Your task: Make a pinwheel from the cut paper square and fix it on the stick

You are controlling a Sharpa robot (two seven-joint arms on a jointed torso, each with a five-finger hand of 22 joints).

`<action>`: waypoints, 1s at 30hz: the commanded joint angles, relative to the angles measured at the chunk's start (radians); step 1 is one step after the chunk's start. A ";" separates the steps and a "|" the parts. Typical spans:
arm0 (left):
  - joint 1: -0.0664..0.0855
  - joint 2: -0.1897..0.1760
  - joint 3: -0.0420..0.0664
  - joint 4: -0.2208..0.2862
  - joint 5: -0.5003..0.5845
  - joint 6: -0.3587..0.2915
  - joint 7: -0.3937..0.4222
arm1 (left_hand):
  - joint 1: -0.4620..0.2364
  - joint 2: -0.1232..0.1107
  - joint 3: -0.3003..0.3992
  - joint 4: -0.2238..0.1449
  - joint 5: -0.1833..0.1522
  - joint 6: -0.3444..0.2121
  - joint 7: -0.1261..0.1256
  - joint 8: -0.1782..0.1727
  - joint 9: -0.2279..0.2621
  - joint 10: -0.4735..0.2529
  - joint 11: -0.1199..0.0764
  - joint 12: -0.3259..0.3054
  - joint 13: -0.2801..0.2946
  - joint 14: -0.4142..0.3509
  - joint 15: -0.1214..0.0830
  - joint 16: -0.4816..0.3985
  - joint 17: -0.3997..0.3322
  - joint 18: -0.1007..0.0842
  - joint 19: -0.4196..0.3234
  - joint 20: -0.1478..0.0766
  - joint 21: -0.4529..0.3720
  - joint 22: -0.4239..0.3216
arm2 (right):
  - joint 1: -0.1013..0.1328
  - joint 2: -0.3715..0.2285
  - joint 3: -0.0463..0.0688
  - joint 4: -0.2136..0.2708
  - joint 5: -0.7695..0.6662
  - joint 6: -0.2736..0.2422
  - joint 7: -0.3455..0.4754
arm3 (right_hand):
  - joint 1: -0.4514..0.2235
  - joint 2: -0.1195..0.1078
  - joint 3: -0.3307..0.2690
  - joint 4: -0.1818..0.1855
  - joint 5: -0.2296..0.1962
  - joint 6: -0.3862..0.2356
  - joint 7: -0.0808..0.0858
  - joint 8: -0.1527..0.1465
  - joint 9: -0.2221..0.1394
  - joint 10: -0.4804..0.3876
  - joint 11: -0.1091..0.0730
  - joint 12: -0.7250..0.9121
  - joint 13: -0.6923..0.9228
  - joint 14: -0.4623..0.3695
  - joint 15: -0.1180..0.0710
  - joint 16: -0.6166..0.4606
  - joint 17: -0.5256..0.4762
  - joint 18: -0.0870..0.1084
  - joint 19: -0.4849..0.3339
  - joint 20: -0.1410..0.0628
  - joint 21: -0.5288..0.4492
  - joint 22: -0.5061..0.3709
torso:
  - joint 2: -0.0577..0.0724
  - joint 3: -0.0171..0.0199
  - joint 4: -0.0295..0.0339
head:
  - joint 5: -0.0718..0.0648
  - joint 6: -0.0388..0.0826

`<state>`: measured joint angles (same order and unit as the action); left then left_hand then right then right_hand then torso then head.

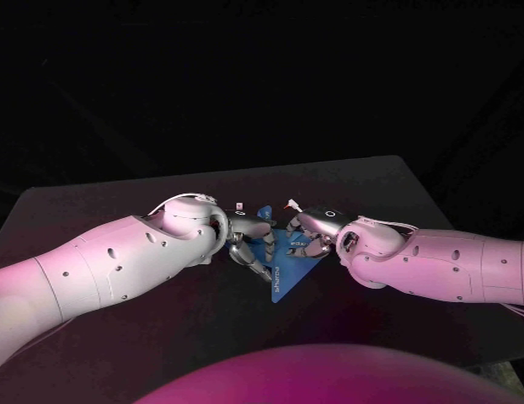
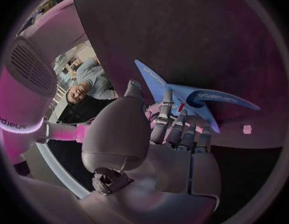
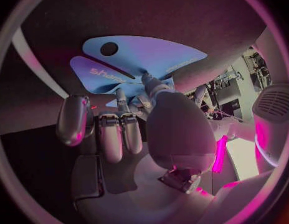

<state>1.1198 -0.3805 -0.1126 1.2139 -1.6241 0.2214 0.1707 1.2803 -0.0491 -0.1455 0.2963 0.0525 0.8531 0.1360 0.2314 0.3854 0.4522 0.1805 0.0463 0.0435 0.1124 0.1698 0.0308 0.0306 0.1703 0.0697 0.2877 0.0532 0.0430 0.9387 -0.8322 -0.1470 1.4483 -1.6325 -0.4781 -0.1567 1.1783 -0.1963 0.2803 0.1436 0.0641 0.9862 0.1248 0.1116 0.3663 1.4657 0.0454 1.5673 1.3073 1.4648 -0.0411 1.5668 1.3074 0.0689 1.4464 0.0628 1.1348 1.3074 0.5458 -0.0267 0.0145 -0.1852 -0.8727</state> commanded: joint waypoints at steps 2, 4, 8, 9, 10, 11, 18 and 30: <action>0.001 0.007 -0.001 -0.009 -0.007 0.015 0.015 | -0.003 -0.021 0.013 0.000 -0.005 0.012 0.013 0.008 0.008 -0.024 -0.002 -0.007 -0.002 -0.017 -0.004 -0.009 -0.004 0.007 -0.008 -0.001 -0.005 -0.001 | -0.003 0.001 -0.002 0.001 -0.014 0.028 -0.010 | 0.009 -0.002 0.002 0.006 0.004 0.008 -0.002 0.000 0.001 0.105 -0.001 0.003 0.264 0.106 0.003 0.004 0.263 0.014 0.000 0.005 -0.003 0.109 | 0.000 0.0001 0.0002 | -0.002 0.000; 0.001 0.010 -0.003 -0.014 -0.006 0.014 0.017 | -0.005 -0.027 0.017 0.001 -0.004 0.011 0.015 0.008 0.011 -0.040 -0.005 -0.008 -0.004 -0.019 -0.006 -0.009 -0.004 0.007 -0.008 -0.001 -0.005 -0.002 | -0.003 0.001 -0.002 0.001 -0.014 0.027 -0.010 | 0.009 -0.002 0.002 0.006 0.004 0.008 -0.002 0.000 0.001 0.105 -0.001 0.003 0.264 0.106 0.003 0.004 0.263 0.014 0.000 0.005 -0.003 0.109 | 0.000 0.0003 -0.0001 | -0.002 0.000; 0.000 0.014 -0.006 -0.021 -0.004 0.012 0.019 | -0.007 -0.040 0.024 0.001 -0.004 0.011 0.020 0.011 0.021 -0.074 -0.011 -0.010 -0.006 -0.023 -0.009 -0.011 -0.005 0.008 -0.009 -0.001 -0.006 -0.002 | -0.003 0.001 -0.002 0.002 -0.014 0.027 -0.010 | 0.011 -0.002 0.003 0.007 0.004 0.008 -0.002 0.000 0.001 0.105 -0.001 0.003 0.264 0.106 0.003 0.004 0.263 0.014 0.000 0.004 -0.004 0.109 | 0.001 0.0001 -0.0010 | -0.004 0.000; 0.000 0.015 -0.006 -0.022 -0.003 0.013 0.019 | -0.007 -0.040 0.024 0.001 -0.004 0.011 0.020 0.011 0.021 -0.076 -0.011 -0.010 -0.006 -0.023 -0.009 -0.011 -0.006 0.008 -0.009 -0.001 -0.006 -0.002 | -0.003 0.001 -0.002 0.002 -0.014 0.026 -0.010 | 0.011 -0.002 0.003 0.007 0.004 0.008 -0.002 0.000 0.001 0.105 -0.001 0.003 0.264 0.106 0.003 0.004 0.263 0.014 0.000 0.004 -0.004 0.109 | 0.001 0.0002 -0.0009 | -0.004 0.000; 0.000 0.016 -0.008 -0.025 -0.002 0.016 0.020 | -0.009 -0.041 0.027 0.001 -0.004 0.009 0.024 0.012 0.024 -0.085 -0.015 -0.011 -0.006 -0.023 -0.011 -0.011 -0.005 0.008 -0.009 -0.001 -0.006 -0.002 | -0.003 0.001 -0.002 0.002 -0.014 0.026 -0.010 | 0.011 -0.002 0.003 0.007 0.004 0.008 -0.002 0.000 0.001 0.105 -0.001 0.003 0.264 0.106 0.003 0.004 0.263 0.014 0.000 0.004 -0.004 0.109 | 0.000 0.0005 -0.0003 | -0.005 0.000; 0.000 0.016 -0.009 -0.026 0.000 0.018 0.020 | -0.010 -0.040 0.028 0.001 -0.004 0.007 0.025 0.011 0.025 -0.085 -0.014 -0.011 -0.006 -0.021 -0.011 -0.011 -0.005 0.008 -0.009 -0.001 -0.006 -0.002 | -0.003 0.000 -0.002 0.002 -0.014 0.025 -0.010 | 0.013 0.000 0.004 0.008 0.005 0.009 -0.002 0.000 0.001 0.105 -0.001 0.003 0.264 0.106 0.003 0.004 0.263 0.014 0.000 0.004 -0.003 0.109 | -0.001 0.0007 -0.0003 | -0.005 0.000; -0.001 0.015 -0.016 -0.031 0.007 0.026 0.024 | -0.013 -0.026 0.040 0.000 -0.005 -0.087 -0.036 -0.035 0.014 -0.068 0.011 -0.007 -0.004 -0.015 0.002 -0.010 -0.003 0.005 -0.009 0.001 -0.005 -0.001 | -0.003 -0.001 -0.002 0.004 -0.013 0.015 -0.007 | 0.016 0.003 0.007 0.011 0.007 0.012 -0.002 0.002 0.000 0.105 -0.001 0.003 0.264 0.106 0.002 0.004 0.263 0.014 0.001 0.004 -0.003 0.109 | -0.001 0.0008 0.0004 | -0.008 0.000; -0.006 0.012 -0.023 -0.040 0.019 0.036 0.027 | -0.012 -0.006 0.048 -0.001 -0.005 -0.084 -0.012 -0.032 0.013 -0.052 -0.004 -0.006 -0.002 -0.014 -0.006 -0.010 -0.002 0.005 -0.009 0.001 -0.005 -0.001 | -0.002 -0.004 -0.002 0.010 -0.001 -0.023 0.011 | 0.032 0.009 0.019 0.014 0.021 0.011 -0.002 0.001 -0.003 0.105 -0.001 0.003 0.264 0.106 0.002 0.004 0.263 0.014 0.002 0.003 -0.001 0.111 | 0.000 -0.0001 0.0008 | -0.011 0.000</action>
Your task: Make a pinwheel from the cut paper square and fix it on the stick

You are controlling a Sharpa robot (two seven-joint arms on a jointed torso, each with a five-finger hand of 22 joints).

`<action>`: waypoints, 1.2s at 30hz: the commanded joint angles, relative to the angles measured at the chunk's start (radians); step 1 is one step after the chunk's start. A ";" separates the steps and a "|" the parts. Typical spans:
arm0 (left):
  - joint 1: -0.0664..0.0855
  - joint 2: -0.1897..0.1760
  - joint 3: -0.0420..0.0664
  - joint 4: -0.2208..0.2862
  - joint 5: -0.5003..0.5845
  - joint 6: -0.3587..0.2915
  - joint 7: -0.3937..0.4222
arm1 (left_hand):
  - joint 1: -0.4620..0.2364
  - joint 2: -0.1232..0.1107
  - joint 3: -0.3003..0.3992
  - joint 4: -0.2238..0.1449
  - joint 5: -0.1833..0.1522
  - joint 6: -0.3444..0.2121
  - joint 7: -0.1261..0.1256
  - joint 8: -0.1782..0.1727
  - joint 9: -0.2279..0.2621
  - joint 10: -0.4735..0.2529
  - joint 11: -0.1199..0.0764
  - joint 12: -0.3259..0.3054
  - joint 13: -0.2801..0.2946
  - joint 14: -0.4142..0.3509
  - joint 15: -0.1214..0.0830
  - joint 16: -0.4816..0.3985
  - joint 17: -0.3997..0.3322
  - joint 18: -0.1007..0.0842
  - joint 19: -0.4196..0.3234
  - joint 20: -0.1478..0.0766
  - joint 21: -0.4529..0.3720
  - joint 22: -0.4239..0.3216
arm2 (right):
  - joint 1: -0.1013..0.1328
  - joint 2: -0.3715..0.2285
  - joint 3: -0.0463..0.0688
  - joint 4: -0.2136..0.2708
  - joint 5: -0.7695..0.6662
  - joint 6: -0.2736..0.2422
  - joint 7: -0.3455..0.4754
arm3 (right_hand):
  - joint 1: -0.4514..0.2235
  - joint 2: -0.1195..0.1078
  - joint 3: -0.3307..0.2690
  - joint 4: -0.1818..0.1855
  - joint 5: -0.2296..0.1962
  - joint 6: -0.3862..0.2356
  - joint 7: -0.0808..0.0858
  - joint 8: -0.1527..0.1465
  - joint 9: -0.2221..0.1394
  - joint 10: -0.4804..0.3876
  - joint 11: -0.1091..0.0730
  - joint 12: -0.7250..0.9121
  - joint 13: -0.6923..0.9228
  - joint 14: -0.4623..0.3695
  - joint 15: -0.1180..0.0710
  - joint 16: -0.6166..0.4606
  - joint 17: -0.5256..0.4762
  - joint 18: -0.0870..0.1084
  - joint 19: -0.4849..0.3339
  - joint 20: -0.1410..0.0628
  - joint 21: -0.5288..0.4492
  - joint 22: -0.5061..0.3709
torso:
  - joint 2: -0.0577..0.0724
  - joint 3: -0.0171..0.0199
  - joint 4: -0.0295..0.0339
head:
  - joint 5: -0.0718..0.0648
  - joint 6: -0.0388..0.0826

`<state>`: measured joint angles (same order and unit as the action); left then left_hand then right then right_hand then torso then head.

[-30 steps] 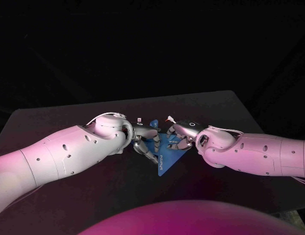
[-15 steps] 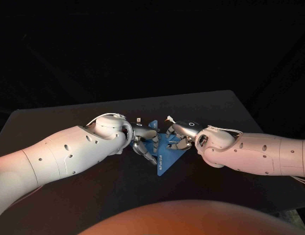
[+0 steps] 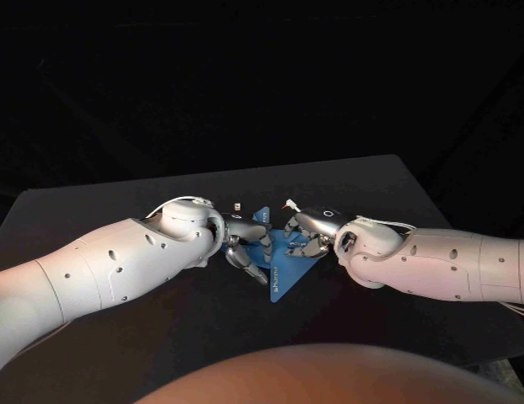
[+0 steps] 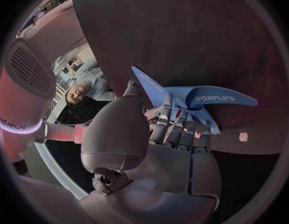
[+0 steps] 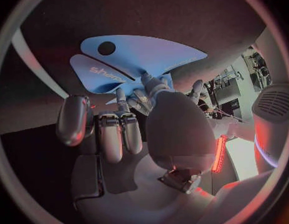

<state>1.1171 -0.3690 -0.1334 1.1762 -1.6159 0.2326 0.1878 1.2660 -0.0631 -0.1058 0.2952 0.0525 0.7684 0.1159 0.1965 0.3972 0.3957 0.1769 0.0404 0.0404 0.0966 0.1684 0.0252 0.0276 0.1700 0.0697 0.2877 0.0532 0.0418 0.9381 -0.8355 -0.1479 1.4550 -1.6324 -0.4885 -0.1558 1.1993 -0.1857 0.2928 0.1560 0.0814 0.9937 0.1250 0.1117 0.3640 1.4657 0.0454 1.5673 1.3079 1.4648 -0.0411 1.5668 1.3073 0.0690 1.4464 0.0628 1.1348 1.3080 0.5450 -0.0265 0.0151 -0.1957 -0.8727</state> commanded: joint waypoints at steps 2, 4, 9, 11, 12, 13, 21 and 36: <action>-0.004 0.000 -0.003 -0.003 0.013 0.025 0.011 | 0.002 0.008 0.008 0.000 -0.005 0.000 0.008 0.003 0.001 0.004 0.000 0.000 0.001 0.002 -0.005 -0.004 0.001 0.005 -0.009 0.001 -0.005 0.000 | -0.002 -0.003 -0.001 0.007 0.006 -0.020 0.015 | 0.013 0.001 0.010 0.003 0.007 0.003 -0.002 0.001 -0.002 0.105 -0.001 0.003 0.263 0.106 0.002 0.004 0.263 0.014 0.003 0.003 0.000 0.111 | 0.001 0.0001 0.0001 | -0.002 0.000; -0.005 -0.001 -0.004 -0.004 0.014 0.025 0.012 | 0.002 0.008 0.008 0.000 -0.005 0.000 0.009 0.004 0.001 0.003 -0.001 0.000 0.001 0.001 -0.005 -0.004 0.000 0.005 -0.009 0.001 -0.005 0.000 | -0.002 -0.005 -0.001 0.012 0.012 -0.024 0.019 | 0.014 0.002 0.012 0.004 0.009 0.001 -0.001 0.000 -0.003 0.105 -0.001 0.003 0.263 0.106 0.002 0.004 0.263 0.013 0.003 0.003 0.000 0.111 | 0.000 0.0002 0.0000 | -0.002 0.000; -0.006 -0.002 -0.005 -0.007 0.016 0.026 0.011 | 0.002 0.009 0.008 0.000 -0.005 0.001 0.011 0.004 0.001 -0.005 -0.001 -0.001 0.000 0.000 -0.005 -0.005 0.000 0.005 -0.009 0.000 -0.006 0.000 | -0.002 -0.009 -0.001 0.023 0.038 -0.009 0.021 | 0.013 0.008 0.021 0.009 0.019 -0.004 0.001 -0.003 -0.006 0.105 0.000 0.003 0.263 0.106 0.003 0.004 0.263 0.013 0.004 0.003 0.000 0.112 | 0.000 0.0008 0.0001 | -0.004 0.000; -0.006 -0.003 -0.006 -0.007 0.016 0.028 0.010 | 0.002 0.009 0.008 0.000 -0.005 0.001 0.011 0.004 0.001 -0.009 0.001 -0.002 -0.001 0.000 -0.005 -0.005 0.000 0.006 -0.009 0.000 -0.006 0.000 | -0.002 -0.010 -0.001 0.024 0.049 0.015 0.015 | 0.009 0.010 0.024 0.013 0.020 -0.008 0.002 -0.006 -0.009 0.105 0.001 0.003 0.263 0.106 0.004 0.004 0.263 0.014 0.003 0.004 -0.004 0.110 | 0.000 0.0004 -0.0005 | -0.005 0.000; -0.007 -0.003 -0.006 -0.007 0.016 0.028 0.010 | 0.002 0.009 0.008 0.000 -0.005 0.001 0.011 0.004 0.001 -0.009 0.001 -0.002 -0.001 0.000 -0.005 -0.005 0.000 0.006 -0.009 0.000 -0.006 0.000 | -0.002 -0.010 -0.001 0.024 0.053 0.028 0.012 | 0.005 0.010 0.025 0.017 0.020 -0.011 0.003 -0.008 -0.011 0.105 0.002 0.003 0.263 0.106 0.004 0.004 0.263 0.014 0.002 0.004 -0.005 0.110 | 0.000 0.0002 -0.0002 | -0.005 0.000; -0.007 -0.003 -0.006 -0.008 0.016 0.030 0.010 | 0.002 0.009 0.008 0.000 -0.005 0.001 0.011 0.004 0.001 -0.009 0.001 -0.002 -0.001 0.000 -0.005 -0.005 0.000 0.006 -0.009 0.000 -0.006 0.000 | -0.002 -0.010 -0.001 0.023 0.057 0.039 0.008 | -0.002 0.009 0.025 0.022 0.017 -0.015 0.004 -0.010 -0.013 0.105 0.003 0.003 0.263 0.106 0.006 0.004 0.263 0.014 0.002 0.005 -0.006 0.111 | 0.000 0.0001 -0.0001 | -0.005 0.000; -0.009 -0.004 -0.006 -0.009 0.019 0.039 0.008 | 0.001 0.008 0.008 0.000 -0.005 0.001 0.010 0.005 0.001 -0.013 0.007 -0.003 -0.001 -0.001 -0.003 -0.005 0.000 0.005 -0.009 0.001 -0.006 -0.001 | -0.001 -0.011 -0.001 0.010 0.067 0.090 -0.021 | -0.016 0.007 0.025 0.035 0.011 -0.020 0.005 -0.013 -0.018 0.105 0.004 0.003 0.263 0.106 0.008 0.004 0.263 0.014 0.002 0.007 -0.008 0.110 | 0.000 -0.0005 0.0002 | -0.005 0.000; -0.010 -0.005 -0.007 -0.009 0.025 0.069 -0.005 | -0.002 0.008 0.006 0.000 -0.005 0.001 0.009 0.006 0.001 -0.021 0.014 -0.004 -0.002 -0.003 0.002 -0.006 0.000 0.005 -0.009 0.002 -0.006 -0.001 | -0.001 -0.025 -0.001 0.005 0.064 0.061 -0.040 | -0.016 0.008 0.030 0.038 0.025 -0.019 0.005 -0.012 -0.022 0.105 0.005 0.003 0.263 0.106 0.009 0.004 0.263 0.014 0.003 0.008 -0.007 0.112 | 0.000 -0.0006 -0.0001 | -0.004 0.000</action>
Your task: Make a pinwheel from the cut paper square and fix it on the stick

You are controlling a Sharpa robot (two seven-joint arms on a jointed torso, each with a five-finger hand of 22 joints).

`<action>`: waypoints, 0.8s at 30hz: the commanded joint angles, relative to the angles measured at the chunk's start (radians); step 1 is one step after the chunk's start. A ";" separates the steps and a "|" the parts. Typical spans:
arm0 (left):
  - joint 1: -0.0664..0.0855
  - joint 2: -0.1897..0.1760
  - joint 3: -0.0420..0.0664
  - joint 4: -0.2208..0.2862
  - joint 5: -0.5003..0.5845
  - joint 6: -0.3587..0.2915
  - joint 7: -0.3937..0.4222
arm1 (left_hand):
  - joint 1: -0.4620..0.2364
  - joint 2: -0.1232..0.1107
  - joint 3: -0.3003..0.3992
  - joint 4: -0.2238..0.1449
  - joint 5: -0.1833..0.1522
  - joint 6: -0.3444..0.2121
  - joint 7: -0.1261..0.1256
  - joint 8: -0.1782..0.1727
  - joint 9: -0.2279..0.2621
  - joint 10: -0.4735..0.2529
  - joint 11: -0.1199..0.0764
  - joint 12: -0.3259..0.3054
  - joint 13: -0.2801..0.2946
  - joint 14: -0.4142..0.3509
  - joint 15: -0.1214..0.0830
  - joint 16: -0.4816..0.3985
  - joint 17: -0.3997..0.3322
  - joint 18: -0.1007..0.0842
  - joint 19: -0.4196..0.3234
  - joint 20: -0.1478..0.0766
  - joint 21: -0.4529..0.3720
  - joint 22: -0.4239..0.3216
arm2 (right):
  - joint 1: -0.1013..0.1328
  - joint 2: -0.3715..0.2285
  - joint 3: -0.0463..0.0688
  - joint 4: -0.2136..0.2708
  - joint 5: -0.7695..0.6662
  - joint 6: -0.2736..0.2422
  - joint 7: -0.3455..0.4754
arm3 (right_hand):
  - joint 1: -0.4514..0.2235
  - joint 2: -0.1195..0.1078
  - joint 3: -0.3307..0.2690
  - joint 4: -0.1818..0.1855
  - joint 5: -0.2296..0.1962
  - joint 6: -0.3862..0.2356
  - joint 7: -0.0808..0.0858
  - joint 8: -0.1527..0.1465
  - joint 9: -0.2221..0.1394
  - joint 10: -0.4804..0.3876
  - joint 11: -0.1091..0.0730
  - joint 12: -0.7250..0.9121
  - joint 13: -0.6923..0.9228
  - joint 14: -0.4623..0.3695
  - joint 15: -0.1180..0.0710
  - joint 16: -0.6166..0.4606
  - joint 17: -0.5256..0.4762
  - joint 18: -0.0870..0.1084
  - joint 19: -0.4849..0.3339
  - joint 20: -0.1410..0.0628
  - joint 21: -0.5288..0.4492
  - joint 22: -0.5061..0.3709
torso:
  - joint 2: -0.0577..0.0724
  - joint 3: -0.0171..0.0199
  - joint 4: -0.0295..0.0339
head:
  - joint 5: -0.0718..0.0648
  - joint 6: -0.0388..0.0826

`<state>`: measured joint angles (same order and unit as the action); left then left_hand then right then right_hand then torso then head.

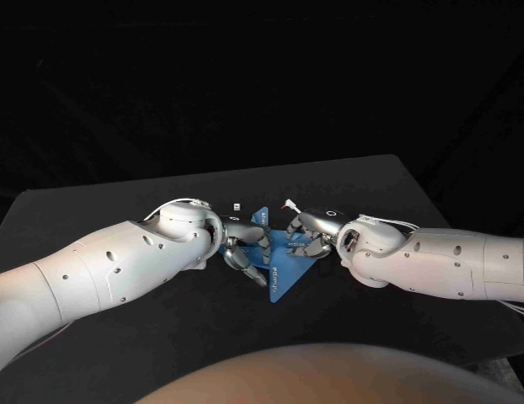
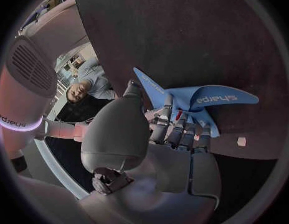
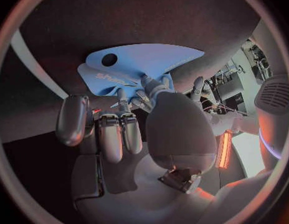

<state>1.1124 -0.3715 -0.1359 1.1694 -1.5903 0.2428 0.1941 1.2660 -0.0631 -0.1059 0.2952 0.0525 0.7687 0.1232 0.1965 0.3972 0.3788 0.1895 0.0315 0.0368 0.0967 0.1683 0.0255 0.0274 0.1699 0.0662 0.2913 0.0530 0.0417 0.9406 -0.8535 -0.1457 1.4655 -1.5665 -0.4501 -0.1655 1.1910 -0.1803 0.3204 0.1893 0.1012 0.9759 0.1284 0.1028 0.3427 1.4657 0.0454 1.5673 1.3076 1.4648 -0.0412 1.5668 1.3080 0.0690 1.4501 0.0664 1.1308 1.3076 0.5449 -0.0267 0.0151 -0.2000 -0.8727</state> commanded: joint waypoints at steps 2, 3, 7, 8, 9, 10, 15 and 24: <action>-0.005 -0.003 -0.005 -0.002 -0.001 0.060 -0.012 | -0.002 0.007 0.006 0.000 -0.005 0.001 0.002 0.006 0.001 -0.007 0.002 0.005 0.001 -0.004 0.003 -0.006 0.000 0.005 -0.006 -0.001 -0.006 -0.001 | -0.003 -0.012 -0.003 -0.006 -0.002 0.022 -0.032 | -0.008 0.002 0.002 0.005 0.006 0.000 0.002 -0.002 0.000 0.105 0.005 0.003 0.263 0.106 0.009 0.004 0.263 0.013 0.000 0.004 -0.001 0.113 | 0.000 -0.0003 -0.0002 | 0.001 0.000; -0.005 -0.003 -0.005 -0.002 -0.001 0.061 -0.013 | -0.002 0.007 0.006 0.000 -0.005 0.001 0.002 0.006 0.001 -0.007 0.002 0.005 0.001 -0.004 0.003 -0.006 0.000 0.005 -0.006 -0.001 -0.006 -0.001 | -0.003 -0.016 -0.003 -0.005 -0.003 0.021 -0.033 | -0.008 0.002 0.002 0.005 0.006 0.000 0.002 -0.002 0.000 0.105 0.005 0.003 0.263 0.106 0.009 0.004 0.263 0.013 0.000 0.004 -0.001 0.113 | 0.000 0.0000 0.0002 | 0.001 0.000; -0.006 -0.004 -0.005 -0.002 0.000 0.061 -0.013 | -0.002 0.007 0.005 0.000 -0.005 0.001 0.002 0.006 0.001 -0.009 0.002 0.005 0.001 -0.003 0.003 -0.006 0.000 0.005 -0.006 -0.001 -0.006 0.000 | -0.003 -0.035 -0.002 -0.001 -0.006 0.011 -0.033 | -0.009 0.000 0.002 0.005 0.007 0.002 0.001 -0.001 0.000 0.105 0.004 0.003 0.263 0.106 0.009 0.004 0.263 0.013 0.000 0.004 0.001 0.114 | 0.000 0.0003 -0.0004 | 0.001 0.000; -0.006 -0.004 -0.005 -0.002 0.000 0.061 -0.013 | -0.002 0.007 0.005 0.000 -0.005 0.000 0.003 0.006 0.001 -0.012 0.003 0.004 0.001 -0.004 0.003 -0.006 0.000 0.004 -0.006 -0.001 -0.006 -0.001 | -0.003 -0.038 -0.002 0.001 -0.006 0.007 -0.032 | -0.009 0.000 0.002 0.005 0.007 0.002 0.001 -0.001 0.000 0.105 0.004 0.003 0.263 0.106 0.009 0.004 0.263 0.013 0.000 0.004 0.001 0.114 | 0.000 0.0002 -0.0006 | 0.001 0.000; -0.006 -0.005 -0.005 -0.002 0.000 0.059 -0.012 | -0.002 0.007 0.005 0.000 -0.005 0.000 0.003 0.006 0.001 -0.012 0.003 0.004 0.001 -0.004 0.003 -0.006 0.000 0.004 -0.006 -0.001 -0.006 -0.001 | -0.003 -0.043 -0.002 0.004 -0.005 0.001 -0.028 | -0.008 -0.001 0.002 0.005 0.008 0.004 0.001 0.000 0.000 0.105 0.004 0.003 0.263 0.106 0.008 0.004 0.263 0.013 0.001 0.004 0.003 0.114 | 0.000 0.0003 -0.0008 | 0.001 0.000; -0.006 -0.005 -0.005 -0.002 0.000 0.058 -0.012 | -0.002 0.007 0.005 0.000 -0.005 0.000 0.003 0.006 0.001 -0.012 0.003 0.004 0.001 -0.004 0.003 -0.006 0.000 0.004 -0.006 -0.001 -0.006 -0.001 | -0.003 -0.046 -0.002 0.006 -0.004 -0.004 -0.024 | -0.008 -0.001 0.002 0.005 0.009 0.005 0.001 0.000 0.000 0.105 0.004 0.003 0.263 0.106 0.008 0.004 0.263 0.013 0.001 0.004 0.004 0.115 | 0.000 0.0003 -0.0009 | 0.001 0.000; -0.006 -0.008 -0.005 0.000 0.004 0.038 -0.004 | -0.001 0.002 0.005 0.000 -0.005 -0.004 -0.001 0.004 -0.001 -0.021 0.006 0.004 0.000 -0.002 0.006 -0.006 0.000 0.003 -0.006 0.000 -0.006 0.000 | -0.002 -0.069 -0.001 0.040 0.037 -0.048 0.044 | 0.007 0.008 0.027 -0.002 0.027 0.013 -0.001 0.005 -0.004 0.105 0.001 0.003 0.263 0.106 0.006 0.004 0.263 0.012 0.004 0.003 0.008 0.117 | 0.000 0.0013 -0.0005 | 0.001 0.000; -0.006 -0.011 -0.006 0.002 0.019 -0.008 0.016 | 0.003 -0.004 0.020 0.000 -0.005 -0.175 -0.070 -0.060 -0.072 -0.038 0.014 0.004 0.000 -0.003 0.012 -0.006 0.001 -0.005 -0.006 0.000 -0.007 -0.001 | 0.002 -0.098 0.000 0.096 0.056 -0.022 0.071 | 0.014 0.013 0.043 -0.011 0.033 0.013 -0.001 0.005 -0.007 0.105 0.002 0.003 0.263 0.106 0.006 0.004 0.263 0.012 0.004 0.002 0.008 0.118 | 0.000 -0.0004 0.0005 | -0.001 0.000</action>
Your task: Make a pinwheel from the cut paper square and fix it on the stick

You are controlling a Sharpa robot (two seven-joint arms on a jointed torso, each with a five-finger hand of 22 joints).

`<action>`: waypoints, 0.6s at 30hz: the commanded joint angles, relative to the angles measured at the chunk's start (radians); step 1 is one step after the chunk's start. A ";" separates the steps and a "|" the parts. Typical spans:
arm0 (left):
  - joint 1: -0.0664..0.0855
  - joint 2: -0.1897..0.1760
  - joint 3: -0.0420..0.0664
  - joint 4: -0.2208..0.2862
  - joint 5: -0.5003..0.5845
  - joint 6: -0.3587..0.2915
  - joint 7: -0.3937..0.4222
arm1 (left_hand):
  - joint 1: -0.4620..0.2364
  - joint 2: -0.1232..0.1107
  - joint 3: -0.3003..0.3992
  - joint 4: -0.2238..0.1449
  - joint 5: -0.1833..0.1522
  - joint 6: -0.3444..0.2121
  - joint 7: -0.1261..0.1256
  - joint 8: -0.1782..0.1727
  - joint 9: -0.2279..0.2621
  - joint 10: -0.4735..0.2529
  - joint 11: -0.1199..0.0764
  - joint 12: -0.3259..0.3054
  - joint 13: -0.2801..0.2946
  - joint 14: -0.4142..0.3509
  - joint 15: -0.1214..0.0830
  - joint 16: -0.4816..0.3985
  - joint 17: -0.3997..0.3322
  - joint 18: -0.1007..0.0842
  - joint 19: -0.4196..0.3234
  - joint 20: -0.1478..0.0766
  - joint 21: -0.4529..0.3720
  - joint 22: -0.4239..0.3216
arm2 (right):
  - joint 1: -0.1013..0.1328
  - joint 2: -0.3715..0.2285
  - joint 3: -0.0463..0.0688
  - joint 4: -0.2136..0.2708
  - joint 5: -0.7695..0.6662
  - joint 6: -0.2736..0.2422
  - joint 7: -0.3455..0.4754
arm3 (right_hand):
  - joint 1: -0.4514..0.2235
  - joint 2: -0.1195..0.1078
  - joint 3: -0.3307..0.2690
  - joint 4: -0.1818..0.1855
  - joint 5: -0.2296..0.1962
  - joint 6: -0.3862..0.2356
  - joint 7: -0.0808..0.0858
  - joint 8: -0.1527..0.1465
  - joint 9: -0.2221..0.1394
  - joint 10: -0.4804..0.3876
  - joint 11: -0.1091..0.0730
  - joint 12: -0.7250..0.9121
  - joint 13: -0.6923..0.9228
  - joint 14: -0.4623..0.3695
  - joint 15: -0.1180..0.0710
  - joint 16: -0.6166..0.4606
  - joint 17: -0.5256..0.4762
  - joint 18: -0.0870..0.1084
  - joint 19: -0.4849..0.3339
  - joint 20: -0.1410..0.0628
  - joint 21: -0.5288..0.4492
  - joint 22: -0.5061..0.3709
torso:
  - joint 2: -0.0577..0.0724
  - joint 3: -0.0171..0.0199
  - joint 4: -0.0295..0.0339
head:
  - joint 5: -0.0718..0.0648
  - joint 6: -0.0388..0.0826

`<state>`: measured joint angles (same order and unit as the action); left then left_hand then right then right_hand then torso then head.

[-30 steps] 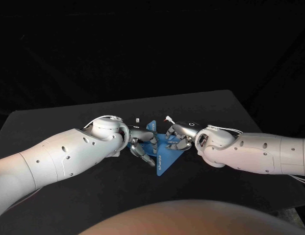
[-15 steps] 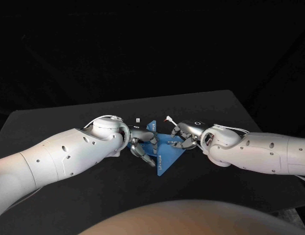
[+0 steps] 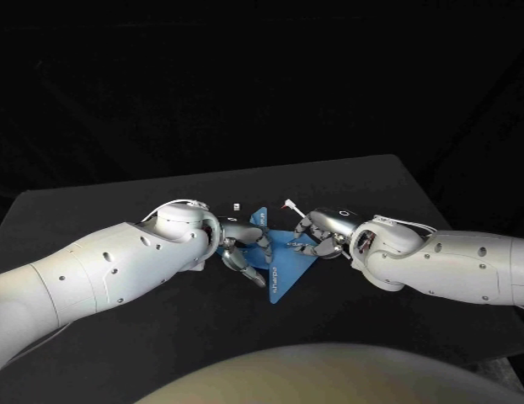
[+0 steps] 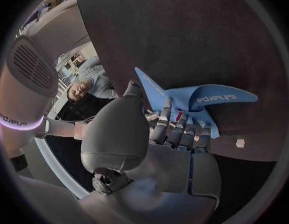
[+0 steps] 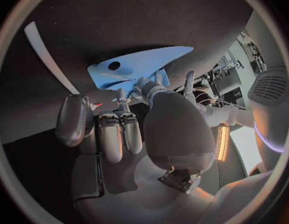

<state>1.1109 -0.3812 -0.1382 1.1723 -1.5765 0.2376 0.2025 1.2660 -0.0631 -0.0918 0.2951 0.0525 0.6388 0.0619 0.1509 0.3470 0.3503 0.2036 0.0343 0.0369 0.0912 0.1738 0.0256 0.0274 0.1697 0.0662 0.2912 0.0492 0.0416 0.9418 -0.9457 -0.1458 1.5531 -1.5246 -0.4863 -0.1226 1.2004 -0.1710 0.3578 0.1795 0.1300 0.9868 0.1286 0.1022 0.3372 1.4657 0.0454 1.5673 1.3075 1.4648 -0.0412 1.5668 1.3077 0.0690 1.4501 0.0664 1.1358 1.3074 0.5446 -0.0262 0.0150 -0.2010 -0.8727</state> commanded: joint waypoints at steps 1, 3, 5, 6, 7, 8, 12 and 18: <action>-0.004 -0.002 -0.003 -0.001 0.006 -0.006 0.009 | 0.003 -0.004 0.007 0.000 -0.005 -0.077 -0.013 -0.025 -0.038 -0.010 0.000 0.002 0.000 0.003 0.006 -0.006 0.001 -0.005 -0.006 0.000 -0.004 -0.001 | 0.001 -0.008 0.000 0.010 0.013 0.021 0.026 | 0.005 0.004 0.006 -0.001 0.005 0.002 -0.001 0.005 -0.001 0.105 0.002 0.003 0.263 0.106 0.006 0.004 0.263 0.012 0.004 0.002 0.003 0.119 | 0.001 -0.0010 0.0004 | 0.000 0.000; -0.004 -0.003 -0.003 -0.001 0.009 -0.012 0.012 | 0.004 -0.005 0.009 0.000 -0.005 -0.101 -0.020 -0.033 -0.050 -0.010 0.001 0.002 0.000 0.003 0.006 -0.006 0.001 -0.005 -0.006 0.000 -0.004 -0.001 | 0.001 -0.012 0.000 0.011 0.011 0.034 0.020 | 0.005 0.003 0.007 -0.002 0.005 0.002 -0.001 0.005 -0.001 0.105 0.002 0.003 0.263 0.106 0.005 0.004 0.263 0.012 0.004 0.002 0.003 0.119 | 0.001 -0.0013 0.0004 | 0.000 0.000; -0.004 -0.004 -0.003 -0.001 0.012 -0.019 0.015 | 0.007 -0.004 0.012 0.000 -0.005 -0.126 -0.029 -0.041 -0.062 -0.011 0.002 0.002 0.000 0.002 0.007 -0.006 0.001 -0.006 -0.006 0.000 -0.004 -0.001 | 0.001 -0.015 0.000 0.010 0.009 0.047 0.013 | 0.006 0.003 0.008 -0.003 0.005 0.002 -0.001 0.005 -0.002 0.105 0.002 0.003 0.263 0.106 0.005 0.004 0.263 0.012 0.004 0.002 0.003 0.119 | 0.001 -0.0017 0.0010 | -0.001 0.000; -0.004 -0.004 -0.003 -0.001 0.013 -0.021 0.016 | 0.007 -0.003 0.012 0.000 -0.005 -0.130 -0.030 -0.042 -0.064 -0.012 0.002 0.002 0.000 0.002 0.007 -0.006 0.002 -0.006 -0.006 0.000 -0.004 -0.001 | 0.001 -0.016 0.000 0.009 0.008 0.052 0.011 | 0.006 0.003 0.008 -0.003 0.005 0.002 -0.001 0.005 -0.002 0.105 0.002 0.003 0.263 0.106 0.005 0.004 0.263 0.012 0.004 0.002 0.003 0.119 | 0.001 -0.0019 0.0014 | -0.002 0.000; -0.004 -0.004 -0.003 -0.001 0.013 -0.023 0.017 | 0.008 -0.003 0.013 0.000 -0.005 -0.135 -0.032 -0.044 -0.067 -0.013 0.002 0.001 0.000 0.002 0.007 -0.006 0.002 -0.006 -0.006 0.000 -0.004 -0.001 | 0.001 -0.016 0.000 0.008 0.008 0.056 0.008 | 0.006 0.003 0.008 -0.003 0.005 0.002 -0.001 0.005 -0.002 0.105 0.002 0.003 0.263 0.106 0.005 0.004 0.263 0.012 0.004 0.002 0.003 0.119 | 0.001 -0.0017 0.0014 | -0.002 0.000; -0.004 -0.004 -0.003 -0.001 0.014 -0.025 0.018 | 0.008 -0.003 0.013 0.000 -0.005 -0.135 -0.032 -0.044 -0.067 -0.013 0.002 0.001 0.000 0.002 0.007 -0.006 0.002 -0.006 -0.006 0.000 -0.004 -0.001 | 0.001 -0.016 0.000 0.006 0.007 0.060 0.005 | 0.006 0.003 0.008 -0.003 0.005 0.002 -0.001 0.005 -0.002 0.105 0.002 0.003 0.263 0.106 0.005 0.004 0.263 0.012 0.004 0.002 0.003 0.119 | 0.001 -0.0013 0.0014 | -0.001 0.000; -0.004 -0.005 -0.003 0.000 0.017 -0.029 0.019 | 0.008 -0.003 0.013 0.000 -0.005 -0.119 -0.034 -0.041 -0.058 -0.014 0.003 0.001 0.000 0.002 0.008 -0.006 0.001 -0.006 -0.006 0.000 -0.004 -0.001 | 0.001 -0.015 0.000 0.002 0.000 0.068 -0.008 | 0.006 0.003 0.009 -0.003 0.005 0.003 -0.001 0.006 -0.002 0.105 0.002 0.003 0.263 0.106 0.005 0.004 0.263 0.012 0.004 0.002 0.003 0.119 | 0.001 -0.0006 0.0007 | -0.001 0.000; -0.004 -0.006 -0.004 0.001 0.018 -0.029 0.020 | 0.012 0.000 0.017 0.000 -0.005 -0.032 -0.031 -0.014 -0.019 -0.015 0.006 0.001 0.000 0.000 0.010 -0.006 0.001 -0.007 -0.005 0.000 -0.004 -0.002 | 0.001 -0.013 0.000 -0.005 -0.010 0.076 -0.027 | 0.004 0.002 0.010 -0.003 0.002 0.004 0.000 0.006 -0.002 0.105 0.003 0.003 0.263 0.106 0.005 0.004 0.263 0.012 0.004 0.002 0.002 0.119 | 0.001 -0.0007 0.0010 | -0.001 0.000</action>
<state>1.1078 -0.3867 -0.1410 1.1717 -1.5642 0.2114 0.2147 1.2660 -0.0631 -0.0795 0.2937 0.0525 0.6027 0.0319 0.1331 0.3277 0.3397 0.2075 0.0407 0.0376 0.0913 0.1737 0.0256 0.0273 0.1698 0.0663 0.2912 0.0492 0.0417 0.9431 -0.9601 -0.1459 1.5485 -1.5170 -0.4396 -0.1284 1.2004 -0.1710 0.3621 0.1752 0.1299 0.9866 0.1284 0.1022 0.3362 1.4657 0.0454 1.5673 1.3074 1.4648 -0.0412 1.5668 1.3076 0.0689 1.4500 0.0664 1.1357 1.3081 0.5455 -0.0269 0.0159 -0.2024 -0.8727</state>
